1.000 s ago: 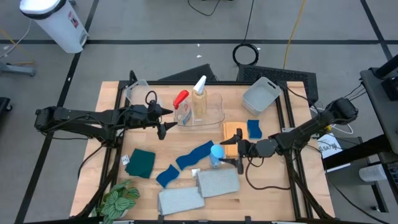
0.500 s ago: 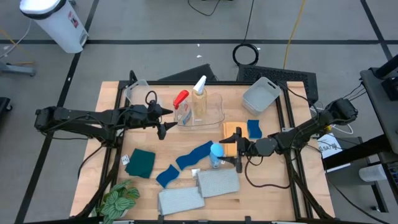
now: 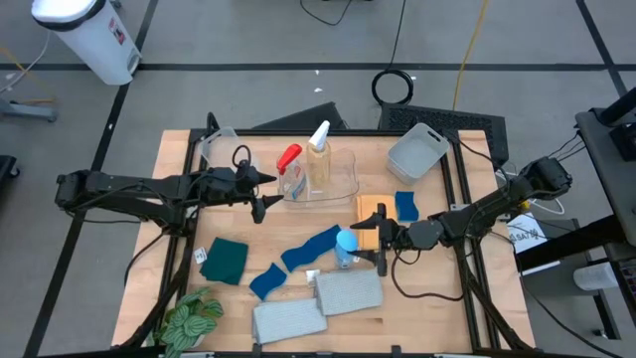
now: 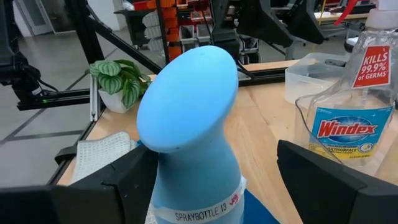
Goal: Pick & Place Kitchen Items
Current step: Put the blue air freshener spray into the transparent bin
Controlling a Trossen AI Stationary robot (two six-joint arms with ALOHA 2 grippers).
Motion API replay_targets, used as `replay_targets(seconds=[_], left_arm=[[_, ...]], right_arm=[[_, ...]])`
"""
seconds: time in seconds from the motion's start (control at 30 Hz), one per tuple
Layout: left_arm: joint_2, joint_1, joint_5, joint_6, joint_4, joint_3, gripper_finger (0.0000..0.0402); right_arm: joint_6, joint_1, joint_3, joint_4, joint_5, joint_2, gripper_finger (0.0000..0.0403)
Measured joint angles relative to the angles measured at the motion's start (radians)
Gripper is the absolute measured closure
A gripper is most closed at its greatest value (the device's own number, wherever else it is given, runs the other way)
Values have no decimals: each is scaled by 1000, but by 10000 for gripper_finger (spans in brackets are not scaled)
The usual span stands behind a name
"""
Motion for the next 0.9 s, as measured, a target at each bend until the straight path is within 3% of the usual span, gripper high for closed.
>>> replay_targets(seconds=[0.37, 0.9], left_arm=[[0, 0, 0, 0, 0, 0, 94], [0, 0, 0, 0, 0, 0, 94]], right_arm=[[15, 0, 37, -8, -50, 28, 110], [-36, -16, 166, 22, -6, 172, 110]])
